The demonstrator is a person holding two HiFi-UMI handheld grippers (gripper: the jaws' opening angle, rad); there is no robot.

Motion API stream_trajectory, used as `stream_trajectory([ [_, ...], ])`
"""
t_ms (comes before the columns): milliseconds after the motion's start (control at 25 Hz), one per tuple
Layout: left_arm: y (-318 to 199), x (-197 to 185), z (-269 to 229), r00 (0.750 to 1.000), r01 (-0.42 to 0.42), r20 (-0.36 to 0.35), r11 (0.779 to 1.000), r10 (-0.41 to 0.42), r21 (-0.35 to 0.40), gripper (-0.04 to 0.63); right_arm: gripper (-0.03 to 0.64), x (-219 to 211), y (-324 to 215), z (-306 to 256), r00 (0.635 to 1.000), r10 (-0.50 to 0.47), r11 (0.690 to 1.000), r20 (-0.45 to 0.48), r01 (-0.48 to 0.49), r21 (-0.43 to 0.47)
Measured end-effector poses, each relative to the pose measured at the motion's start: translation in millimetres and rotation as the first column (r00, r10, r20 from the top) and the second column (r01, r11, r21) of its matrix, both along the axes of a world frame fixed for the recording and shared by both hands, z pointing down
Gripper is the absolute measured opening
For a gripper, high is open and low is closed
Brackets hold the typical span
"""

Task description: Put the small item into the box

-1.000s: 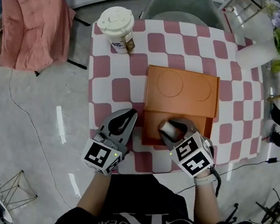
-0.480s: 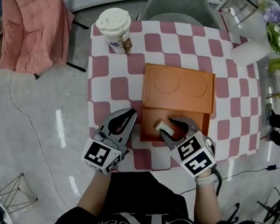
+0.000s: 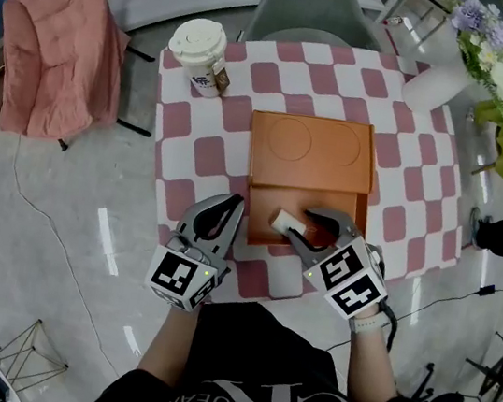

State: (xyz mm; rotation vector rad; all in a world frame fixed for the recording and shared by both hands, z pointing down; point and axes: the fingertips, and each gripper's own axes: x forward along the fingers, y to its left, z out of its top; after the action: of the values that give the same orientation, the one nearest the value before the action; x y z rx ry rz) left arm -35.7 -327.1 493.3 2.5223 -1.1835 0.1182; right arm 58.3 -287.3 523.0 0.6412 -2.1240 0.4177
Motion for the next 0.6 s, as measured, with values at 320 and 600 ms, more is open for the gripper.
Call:
stream_trajectory([
  [320, 11.7, 7.9, -11.9, 1.0, -0.018, -0.005, 1.0, 0.018, 0.019, 0.02, 0.119, 14.1, 10.9, -11.9, 0.998, 0.061, 0.997, 0.015, -0.061, 0.048],
  [600, 21.8, 8.5, -22.9, 1.0, -0.019, 0.003, 0.999, 0.019, 0.041, 0.02, 0.054, 21.7, 21.5, -24.4, 0.993, 0.106, 0.989, 0.047, -0.11, 0.104],
])
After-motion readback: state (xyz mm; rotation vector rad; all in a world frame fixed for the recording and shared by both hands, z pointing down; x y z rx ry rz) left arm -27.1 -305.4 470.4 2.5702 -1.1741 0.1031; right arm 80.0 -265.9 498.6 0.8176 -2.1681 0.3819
